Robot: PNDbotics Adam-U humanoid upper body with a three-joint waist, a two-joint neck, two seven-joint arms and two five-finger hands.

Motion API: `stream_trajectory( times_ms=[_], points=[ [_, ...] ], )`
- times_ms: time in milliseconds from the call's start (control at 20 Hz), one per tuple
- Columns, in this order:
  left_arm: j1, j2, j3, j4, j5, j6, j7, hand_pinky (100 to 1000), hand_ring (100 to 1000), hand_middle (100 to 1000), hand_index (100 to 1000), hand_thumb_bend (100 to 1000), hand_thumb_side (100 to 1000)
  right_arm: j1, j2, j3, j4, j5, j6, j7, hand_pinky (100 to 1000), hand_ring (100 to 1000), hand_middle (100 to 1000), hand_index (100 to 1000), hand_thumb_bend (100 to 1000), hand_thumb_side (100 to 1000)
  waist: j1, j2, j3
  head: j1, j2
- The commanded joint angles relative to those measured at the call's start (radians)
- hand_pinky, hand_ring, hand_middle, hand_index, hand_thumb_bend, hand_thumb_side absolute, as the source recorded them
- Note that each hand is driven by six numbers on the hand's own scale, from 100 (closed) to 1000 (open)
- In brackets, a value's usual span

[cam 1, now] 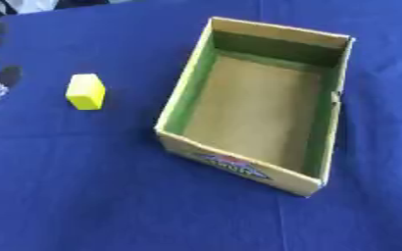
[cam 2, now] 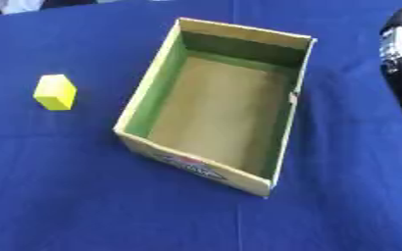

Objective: Pick up objects on the table and place them in the box.

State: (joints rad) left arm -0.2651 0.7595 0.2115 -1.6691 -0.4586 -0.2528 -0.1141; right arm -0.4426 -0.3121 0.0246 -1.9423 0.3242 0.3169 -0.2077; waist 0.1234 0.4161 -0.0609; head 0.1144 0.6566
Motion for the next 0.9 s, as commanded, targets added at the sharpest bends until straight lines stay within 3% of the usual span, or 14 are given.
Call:
stream_trajectory(
  times_ms=[50, 250, 350, 400, 550, 650, 900],
  points=[
    [-0.029, 0.077, -0.001, 0.045, -0.02, -0.03, -0.051, 743, 871, 885, 992, 597, 1000, -0.007, -0.009, -0.004, -0.014, 0.0, -0.001, 0.002, 865, 1000, 654, 837, 100, 782, -0.002, -0.029, 0.0, 0.004, -0.032],
    [-0.079, 0.131, -0.02, 0.117, -0.037, -0.062, -0.114, 756, 882, 894, 995, 629, 980, -0.01, -0.014, -0.002, -0.012, 0.001, -0.001, 0.004, 865, 1000, 654, 837, 100, 782, -0.001, -0.03, -0.006, -0.004, -0.075],
    [-0.092, 0.14, -0.022, 0.141, -0.039, -0.075, -0.127, 756, 882, 894, 995, 629, 980, -0.01, -0.015, -0.002, -0.011, 0.001, -0.002, 0.004, 865, 1000, 654, 837, 100, 782, -0.001, -0.031, -0.007, -0.005, -0.079],
    [-0.101, 0.153, -0.029, 0.152, -0.045, -0.082, -0.141, 780, 901, 915, 1000, 693, 903, -0.01, -0.016, -0.001, -0.011, 0.001, -0.002, 0.005, 865, 1000, 655, 836, 100, 782, 0.001, -0.031, -0.01, -0.005, -0.085],
    [-0.156, 0.201, -0.062, 0.216, -0.077, -0.116, -0.237, 797, 913, 930, 1000, 742, 849, -0.011, -0.024, 0.001, -0.008, 0.001, -0.002, 0.008, 865, 1000, 655, 836, 100, 782, 0.007, -0.031, -0.022, -0.003, -0.099],
    [-0.183, 0.217, -0.076, 0.248, -0.09, -0.14, -0.296, 811, 922, 942, 1000, 825, 790, -0.011, -0.029, 0.002, -0.006, 0.001, -0.002, 0.009, 865, 1000, 655, 836, 100, 783, 0.011, -0.029, -0.028, -0.002, -0.105],
    [-0.246, 0.228, -0.102, 0.295, -0.113, -0.178, -0.406, 820, 924, 943, 1000, 876, 777, -0.014, -0.037, 0.005, -0.004, -0.001, -0.002, 0.013, 864, 1000, 655, 836, 100, 783, 0.015, -0.023, -0.036, 0.0, -0.107]
  ],
)
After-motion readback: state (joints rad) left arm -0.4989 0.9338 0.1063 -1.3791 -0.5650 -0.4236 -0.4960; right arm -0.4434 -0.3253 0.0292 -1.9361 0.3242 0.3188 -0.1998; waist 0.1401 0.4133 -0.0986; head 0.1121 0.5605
